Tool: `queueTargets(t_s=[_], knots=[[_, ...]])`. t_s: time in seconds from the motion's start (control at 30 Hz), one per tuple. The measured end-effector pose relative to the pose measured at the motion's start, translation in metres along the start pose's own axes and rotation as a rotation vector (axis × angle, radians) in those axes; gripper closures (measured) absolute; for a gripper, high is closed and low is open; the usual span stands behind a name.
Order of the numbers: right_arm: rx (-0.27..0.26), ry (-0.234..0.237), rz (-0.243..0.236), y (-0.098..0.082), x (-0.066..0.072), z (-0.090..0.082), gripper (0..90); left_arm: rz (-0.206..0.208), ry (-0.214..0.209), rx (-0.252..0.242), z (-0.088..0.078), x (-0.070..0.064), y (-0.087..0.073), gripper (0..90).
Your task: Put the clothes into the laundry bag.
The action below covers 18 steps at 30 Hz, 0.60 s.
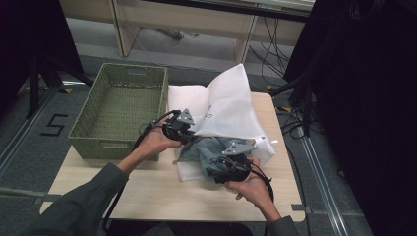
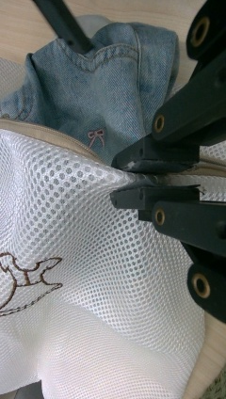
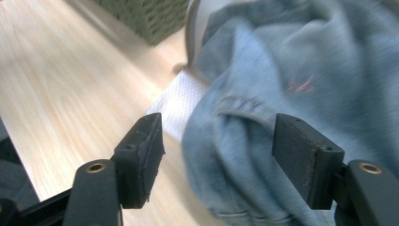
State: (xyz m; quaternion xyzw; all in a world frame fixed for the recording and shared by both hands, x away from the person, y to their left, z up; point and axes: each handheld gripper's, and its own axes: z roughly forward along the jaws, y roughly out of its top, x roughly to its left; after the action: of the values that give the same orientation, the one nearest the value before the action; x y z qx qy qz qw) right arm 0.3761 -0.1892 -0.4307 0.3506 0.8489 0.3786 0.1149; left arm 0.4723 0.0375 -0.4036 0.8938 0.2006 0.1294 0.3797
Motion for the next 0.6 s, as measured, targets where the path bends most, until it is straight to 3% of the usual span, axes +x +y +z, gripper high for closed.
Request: queueTargets(t_s=[0.07, 0.13, 0.17, 0.2, 0.27, 0.33, 0.4, 0.57, 0.6], knots=[[0.031, -0.025, -0.022, -0.005, 0.005, 0.012, 34.4, -0.012, -0.004, -0.007, 0.002, -0.001, 0.0, 81.0], [0.105, -0.037, -0.045, -0.01, 0.006, 0.024, 35.2, -0.01, -0.003, -0.003, 0.003, -0.002, 0.0, 80.9], [0.102, -0.053, -0.047, -0.013, 0.006, 0.031, 36.7, -0.007, -0.005, -0.004, 0.004, -0.002, 0.0, 80.8], [0.132, -0.059, -0.067, -0.017, 0.004, 0.041, 40.3, -0.017, -0.006, -0.004, 0.005, -0.003, -0.001, 80.5], [0.168, -0.043, -0.094, -0.018, 0.0, 0.048, 60.1, -0.003, -0.008, 0.006, 0.006, -0.003, -0.001, 80.0], [0.185, -0.046, -0.088, -0.017, -0.003, 0.05, 72.9, -0.007, -0.01, 0.007, 0.007, -0.004, -0.002, 79.4], [0.183, -0.043, -0.098, -0.016, -0.006, 0.049, 80.7, -0.002, -0.011, 0.002, 0.008, -0.004, -0.002, 77.5], [0.113, -0.035, -0.079, -0.016, -0.008, 0.048, 84.5, 0.003, -0.004, -0.009, 0.007, -0.008, -0.003, 70.0], [0.13, -0.037, -0.085, -0.014, -0.009, 0.045, 84.8, -0.001, -0.004, -0.011, 0.006, -0.009, -0.003, 66.3]])
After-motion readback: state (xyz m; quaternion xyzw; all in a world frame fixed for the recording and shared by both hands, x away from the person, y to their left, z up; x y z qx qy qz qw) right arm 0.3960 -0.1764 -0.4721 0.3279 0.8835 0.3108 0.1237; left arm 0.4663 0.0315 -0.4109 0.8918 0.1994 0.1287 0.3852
